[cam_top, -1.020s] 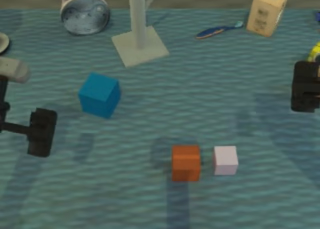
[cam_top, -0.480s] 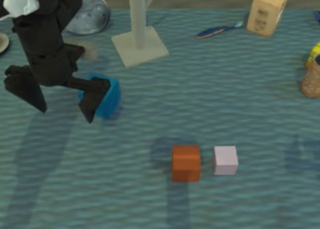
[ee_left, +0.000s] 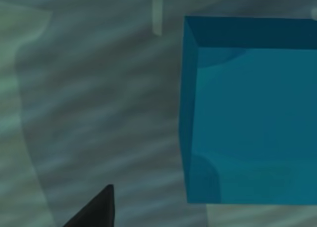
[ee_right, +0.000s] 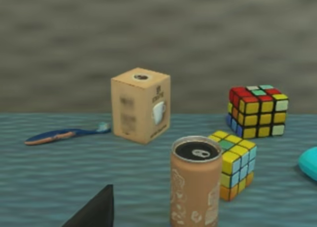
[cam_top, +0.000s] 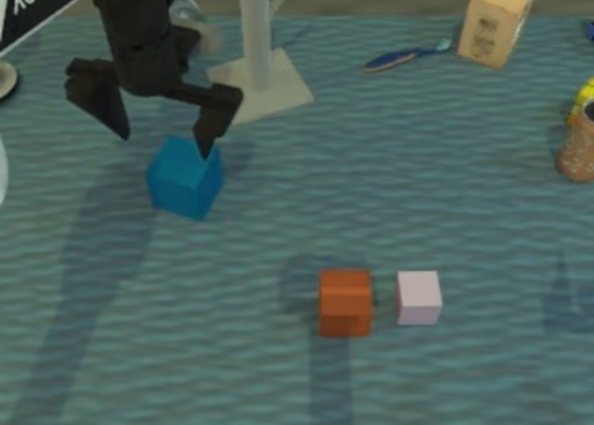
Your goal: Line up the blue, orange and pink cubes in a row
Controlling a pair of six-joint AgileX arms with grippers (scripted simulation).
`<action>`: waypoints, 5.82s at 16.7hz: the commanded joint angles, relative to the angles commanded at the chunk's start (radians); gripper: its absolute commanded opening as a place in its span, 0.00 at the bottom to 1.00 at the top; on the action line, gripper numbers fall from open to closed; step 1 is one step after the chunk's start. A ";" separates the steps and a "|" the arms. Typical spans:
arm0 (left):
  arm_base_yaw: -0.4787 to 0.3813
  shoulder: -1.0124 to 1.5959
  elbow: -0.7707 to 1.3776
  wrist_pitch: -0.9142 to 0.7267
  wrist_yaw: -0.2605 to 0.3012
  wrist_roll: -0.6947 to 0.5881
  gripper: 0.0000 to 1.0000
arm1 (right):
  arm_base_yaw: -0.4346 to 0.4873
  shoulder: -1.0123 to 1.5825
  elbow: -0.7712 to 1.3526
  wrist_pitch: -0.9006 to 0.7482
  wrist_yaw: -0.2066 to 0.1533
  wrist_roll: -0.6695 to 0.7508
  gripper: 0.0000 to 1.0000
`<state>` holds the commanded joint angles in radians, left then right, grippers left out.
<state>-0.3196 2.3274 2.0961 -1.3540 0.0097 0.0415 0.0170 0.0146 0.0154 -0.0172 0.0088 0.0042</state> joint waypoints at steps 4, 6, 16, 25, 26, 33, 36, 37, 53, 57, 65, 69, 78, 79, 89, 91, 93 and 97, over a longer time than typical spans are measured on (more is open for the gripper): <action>-0.001 0.019 0.029 0.004 -0.005 -0.001 1.00 | -0.007 -0.015 -0.015 0.017 -0.009 -0.004 1.00; -0.001 0.019 0.029 0.004 -0.005 -0.001 1.00 | -0.007 -0.015 -0.015 0.017 -0.009 -0.004 1.00; 0.001 0.069 -0.195 0.285 -0.005 0.001 1.00 | -0.007 -0.015 -0.015 0.017 -0.009 -0.004 1.00; 0.001 0.079 -0.225 0.318 -0.004 0.001 0.77 | -0.007 -0.015 -0.015 0.017 -0.009 -0.004 1.00; 0.001 0.079 -0.225 0.318 -0.004 0.001 0.70 | -0.007 -0.015 -0.015 0.017 -0.009 -0.004 1.00; 0.001 0.079 -0.225 0.318 -0.004 0.001 0.17 | -0.007 -0.015 -0.015 0.017 -0.009 -0.004 1.00; 0.001 0.079 -0.225 0.318 -0.004 0.001 0.00 | -0.007 -0.015 -0.015 0.017 -0.009 -0.004 1.00; 0.001 0.079 -0.225 0.318 -0.004 0.001 0.00 | -0.007 -0.015 -0.015 0.017 -0.009 -0.004 1.00; 0.021 0.016 -0.039 0.078 -0.005 0.000 0.00 | -0.007 -0.015 -0.015 0.017 -0.009 -0.004 1.00; 0.015 0.018 -0.039 0.078 -0.005 0.001 0.00 | -0.007 -0.015 -0.015 0.017 -0.009 -0.004 1.00; -0.114 -0.180 -0.302 0.148 -0.009 -0.277 0.00 | -0.007 -0.015 -0.015 0.017 -0.009 -0.004 1.00; -0.225 -0.340 -0.541 0.201 -0.012 -0.526 0.00 | -0.007 -0.015 -0.015 0.017 -0.009 -0.004 1.00; -0.296 -0.449 -0.675 0.244 -0.015 -0.659 0.00 | -0.007 -0.015 -0.015 0.017 -0.009 -0.004 1.00; -0.295 -0.445 -0.685 0.257 -0.014 -0.660 0.00 | -0.007 -0.015 -0.015 0.017 -0.009 -0.004 1.00; -0.299 -0.366 -0.849 0.505 -0.015 -0.659 0.00 | -0.007 -0.015 -0.015 0.017 -0.009 -0.004 1.00; -0.299 -0.366 -0.849 0.505 -0.015 -0.659 0.08 | -0.007 -0.015 -0.015 0.017 -0.009 -0.004 1.00; -0.299 -0.366 -0.849 0.505 -0.015 -0.659 0.23 | -0.007 -0.015 -0.015 0.017 -0.009 -0.004 1.00; -0.299 -0.366 -0.849 0.505 -0.015 -0.659 0.53 | -0.007 -0.015 -0.015 0.017 -0.009 -0.004 1.00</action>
<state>-0.6181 1.9610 1.2470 -0.8491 -0.0051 -0.6172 0.0100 0.0000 0.0000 0.0000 0.0000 0.0000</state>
